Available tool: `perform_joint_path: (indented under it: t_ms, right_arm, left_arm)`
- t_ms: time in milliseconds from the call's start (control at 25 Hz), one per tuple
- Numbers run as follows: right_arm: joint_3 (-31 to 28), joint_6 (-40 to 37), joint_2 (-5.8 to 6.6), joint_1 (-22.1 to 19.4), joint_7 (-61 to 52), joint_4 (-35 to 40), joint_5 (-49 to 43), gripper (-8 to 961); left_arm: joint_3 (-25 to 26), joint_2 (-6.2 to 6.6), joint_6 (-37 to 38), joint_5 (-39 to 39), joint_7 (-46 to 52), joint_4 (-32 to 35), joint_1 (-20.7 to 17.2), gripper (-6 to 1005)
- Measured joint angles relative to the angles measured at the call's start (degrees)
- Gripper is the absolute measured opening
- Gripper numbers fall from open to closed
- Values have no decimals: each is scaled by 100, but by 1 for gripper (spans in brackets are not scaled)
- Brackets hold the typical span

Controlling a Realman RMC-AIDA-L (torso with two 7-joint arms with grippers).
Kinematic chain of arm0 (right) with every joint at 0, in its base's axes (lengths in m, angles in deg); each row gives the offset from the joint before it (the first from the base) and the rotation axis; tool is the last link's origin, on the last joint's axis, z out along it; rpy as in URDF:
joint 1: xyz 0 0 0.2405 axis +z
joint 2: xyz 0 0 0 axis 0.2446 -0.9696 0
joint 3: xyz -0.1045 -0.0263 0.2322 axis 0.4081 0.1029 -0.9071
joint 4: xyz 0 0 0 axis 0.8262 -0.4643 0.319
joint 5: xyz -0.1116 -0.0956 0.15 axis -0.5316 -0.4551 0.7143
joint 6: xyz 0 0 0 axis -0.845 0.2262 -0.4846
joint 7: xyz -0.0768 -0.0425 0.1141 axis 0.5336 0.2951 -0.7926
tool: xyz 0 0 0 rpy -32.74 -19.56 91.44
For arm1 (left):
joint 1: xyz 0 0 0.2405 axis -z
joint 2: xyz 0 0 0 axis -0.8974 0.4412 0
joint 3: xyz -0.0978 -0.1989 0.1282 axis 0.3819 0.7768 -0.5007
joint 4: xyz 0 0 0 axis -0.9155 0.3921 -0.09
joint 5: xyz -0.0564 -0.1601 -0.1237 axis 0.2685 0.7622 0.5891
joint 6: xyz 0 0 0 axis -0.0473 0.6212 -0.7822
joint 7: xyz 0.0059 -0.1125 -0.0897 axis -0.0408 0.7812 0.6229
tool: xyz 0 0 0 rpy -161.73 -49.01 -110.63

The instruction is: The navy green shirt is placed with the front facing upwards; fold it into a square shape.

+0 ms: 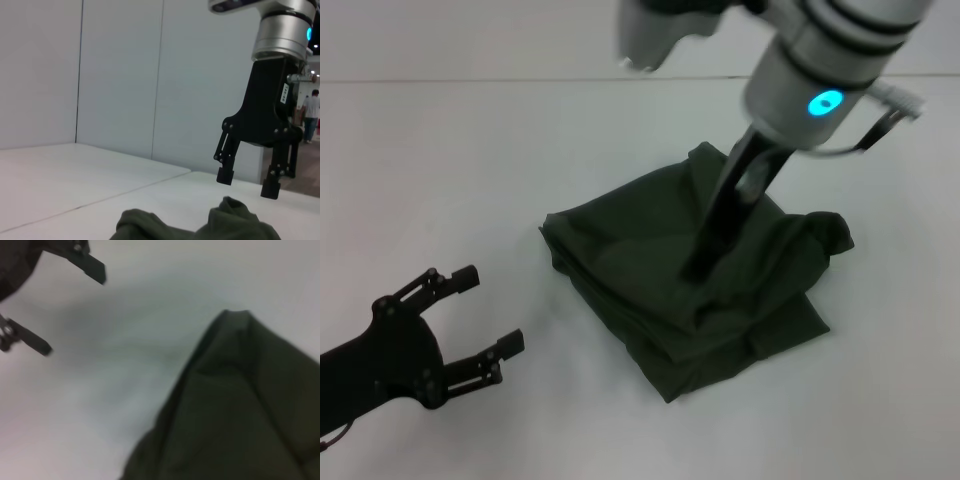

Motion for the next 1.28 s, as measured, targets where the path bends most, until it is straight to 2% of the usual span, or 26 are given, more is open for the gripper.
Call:
perform_joint_path:
  t_ms: [200, 360, 800, 1120, 1280]
  right_arm:
    - [755, 398, -1, 287, -905, -473, 554, 790]
    - [1222, 624, 0, 370, -1473, -666, 648, 791]
    - [1987, 711, 0, 376, -2218, -699, 848, 791]
    - [2501, 1002, 0, 365, -2520, -723, 883, 790]
    - [2721, 1211, 0, 398, -2581, -982, 822, 790]
  left_arm:
    - [36, 1, -22, -111, -193, 35, -18, 919]
    - [33, 14, -40, -189, -244, 59, 79, 919]
    - [-118, 16, -173, -229, -494, -69, 455, 919]
    - [-119, 18, -403, -269, -555, -137, 523, 919]
    - [-116, 16, -486, -270, -663, -244, 562, 919]
